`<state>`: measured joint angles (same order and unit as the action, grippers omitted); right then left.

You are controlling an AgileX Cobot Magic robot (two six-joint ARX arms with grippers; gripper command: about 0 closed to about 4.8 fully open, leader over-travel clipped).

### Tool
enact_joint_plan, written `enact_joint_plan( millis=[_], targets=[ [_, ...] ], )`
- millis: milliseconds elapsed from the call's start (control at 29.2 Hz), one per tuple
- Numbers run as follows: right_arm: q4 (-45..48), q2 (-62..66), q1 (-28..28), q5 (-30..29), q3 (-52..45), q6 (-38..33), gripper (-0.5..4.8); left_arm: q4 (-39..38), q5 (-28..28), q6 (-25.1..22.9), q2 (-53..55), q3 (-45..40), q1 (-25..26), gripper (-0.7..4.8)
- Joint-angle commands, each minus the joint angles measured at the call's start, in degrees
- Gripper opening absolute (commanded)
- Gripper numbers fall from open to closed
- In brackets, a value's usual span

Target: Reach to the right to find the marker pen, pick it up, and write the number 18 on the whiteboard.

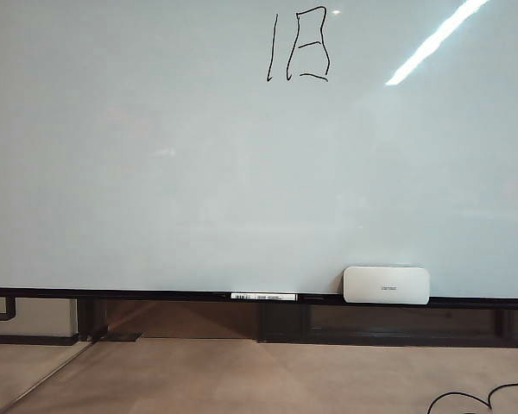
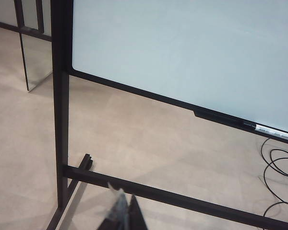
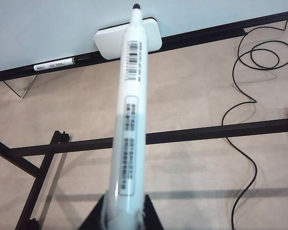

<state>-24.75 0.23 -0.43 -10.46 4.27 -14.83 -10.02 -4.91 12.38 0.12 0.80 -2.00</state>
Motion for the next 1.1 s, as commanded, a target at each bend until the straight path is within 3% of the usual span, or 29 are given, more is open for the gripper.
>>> enact_joint_plan(
  millis=[34,206,446,583,685,1097],
  targets=[
    [0.98,-0.02,0.07,0.09,0.04,-0.15,-0.01,1.88,1.73,-2.78,0.02,-0.26,-0.04,-0.04],
    [0.98,-0.02,0.07,0.09,0.04,-0.15,-0.01,9.18,2.6,-2.69,0.02,-0.24,-0.07,-0.04],
    [1.27,-0.02,0.02,2.16,0.04,4.07,-0.01,10.12,2.34,-2.73,0.02,-0.22,-0.04,-0.04],
    [1.4,-0.04,0.02,5.68,-0.07,20.28,-0.01,10.12,2.36,-2.71,0.02,-0.22,-0.04,-0.04],
    [1.31,-0.04,0.07,3.76,-0.07,14.97,-0.01,10.16,2.36,-2.73,0.02,-0.22,-0.04,-0.04],
    [1.22,-0.04,0.04,4.15,-0.04,15.02,-0.01,10.12,2.4,-2.73,0.02,-0.22,-0.04,-0.04]
  ],
)
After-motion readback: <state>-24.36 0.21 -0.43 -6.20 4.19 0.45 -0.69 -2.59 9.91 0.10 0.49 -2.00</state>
